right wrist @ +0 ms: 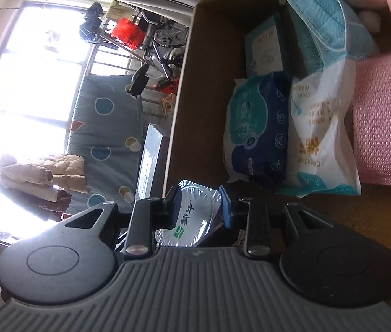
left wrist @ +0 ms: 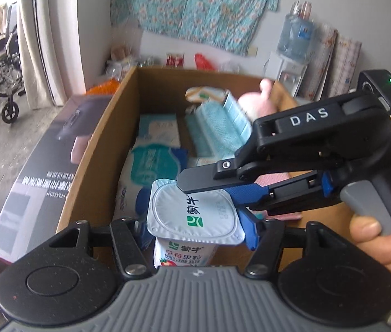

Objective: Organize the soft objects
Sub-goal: 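Lower the yogurt cup into the box and open the right gripper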

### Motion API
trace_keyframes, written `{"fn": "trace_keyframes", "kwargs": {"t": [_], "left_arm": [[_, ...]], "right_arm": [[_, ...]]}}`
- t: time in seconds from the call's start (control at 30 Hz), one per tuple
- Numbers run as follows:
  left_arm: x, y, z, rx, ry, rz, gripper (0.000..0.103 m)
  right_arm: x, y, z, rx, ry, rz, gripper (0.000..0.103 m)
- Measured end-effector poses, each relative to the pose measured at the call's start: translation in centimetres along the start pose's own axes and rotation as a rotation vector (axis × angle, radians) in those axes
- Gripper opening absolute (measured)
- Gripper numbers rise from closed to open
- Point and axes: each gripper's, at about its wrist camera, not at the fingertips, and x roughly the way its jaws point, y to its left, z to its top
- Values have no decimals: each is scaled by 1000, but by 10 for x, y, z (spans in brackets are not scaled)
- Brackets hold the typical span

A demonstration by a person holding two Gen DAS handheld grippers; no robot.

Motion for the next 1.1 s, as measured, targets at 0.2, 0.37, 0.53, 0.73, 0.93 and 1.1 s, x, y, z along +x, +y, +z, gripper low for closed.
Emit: {"fn": "trace_keyframes", "kwargs": {"t": [0.2, 0.37, 0.53, 0.73, 0.93, 1.1], "left_arm": [[7, 3, -18, 4, 65, 23, 71], [1, 5, -21, 32, 32, 54, 75], [-10, 8, -20, 22, -6, 57, 79], [-29, 4, -19, 35, -80, 39, 83], [-42, 2, -20, 61, -120, 56, 84], [-50, 12, -23, 37, -133, 55, 84]], "right_arm": [[25, -25, 4, 66, 61, -35, 31], [25, -30, 8, 86, 59, -18, 36], [20, -26, 6, 60, 35, -17, 40], [22, -21, 7, 43, 32, -23, 45], [35, -29, 8, 83, 63, -74, 45], [42, -32, 10, 85, 116, -133, 43]]}}
